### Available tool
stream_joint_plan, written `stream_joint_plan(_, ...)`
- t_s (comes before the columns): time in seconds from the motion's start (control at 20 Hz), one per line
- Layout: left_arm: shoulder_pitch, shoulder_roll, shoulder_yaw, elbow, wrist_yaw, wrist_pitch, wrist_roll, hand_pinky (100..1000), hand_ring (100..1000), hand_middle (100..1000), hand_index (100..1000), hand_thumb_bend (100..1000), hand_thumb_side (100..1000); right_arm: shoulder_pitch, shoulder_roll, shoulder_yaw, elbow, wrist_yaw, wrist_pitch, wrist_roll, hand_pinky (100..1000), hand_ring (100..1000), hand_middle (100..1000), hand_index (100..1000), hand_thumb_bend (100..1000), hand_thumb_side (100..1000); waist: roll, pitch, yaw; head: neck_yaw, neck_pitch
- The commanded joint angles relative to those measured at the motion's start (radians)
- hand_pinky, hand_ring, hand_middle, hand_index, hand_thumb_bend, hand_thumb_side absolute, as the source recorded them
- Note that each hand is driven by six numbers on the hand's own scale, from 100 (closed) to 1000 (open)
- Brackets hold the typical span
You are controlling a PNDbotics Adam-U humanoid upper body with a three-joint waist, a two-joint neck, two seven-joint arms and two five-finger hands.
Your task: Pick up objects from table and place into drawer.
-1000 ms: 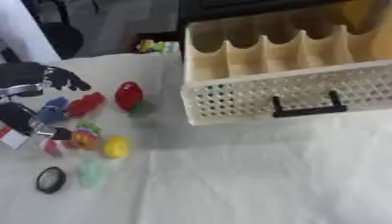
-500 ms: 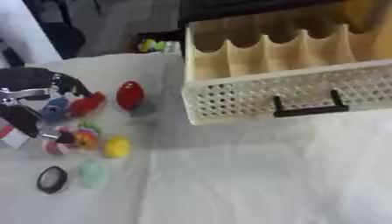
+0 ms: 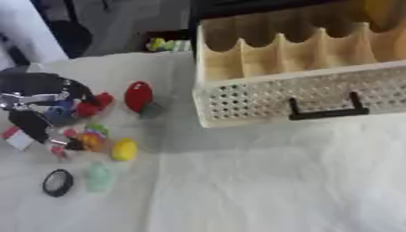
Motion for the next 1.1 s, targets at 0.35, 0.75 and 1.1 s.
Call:
stream_joint_plan(0.35,-0.029,-0.002,-0.009,0.038,-0.073,-0.026,-0.007,678,782,743,888,636,794,-0.005,-0.007,-0.018,-0.011,-0.011,0.004,-0.007,556,293,310,648,125,955,-0.008,-0.021,-0.002,0.024,0.002)
stream_joint_plan(0.75,-0.033,-0.013,-0.013,0.059,-0.143,-0.035,-0.009,678,782,742,890,646,800,-0.005,-0.002,-0.020,-0.011,-0.014,0.004,-0.008,556,293,309,646,124,957,-0.008,-0.021,-0.004,0.027,-0.002)
stream_joint_plan(1.1,-0.028,-0.010,-0.008,0.063,-0.137,-0.031,-0.007,681,787,762,932,633,813,-0.002,0.001,-0.022,-0.011,-0.016,0.006,-0.009,556,292,308,644,124,957,-0.008,-0.022,-0.005,-0.002,-0.003)
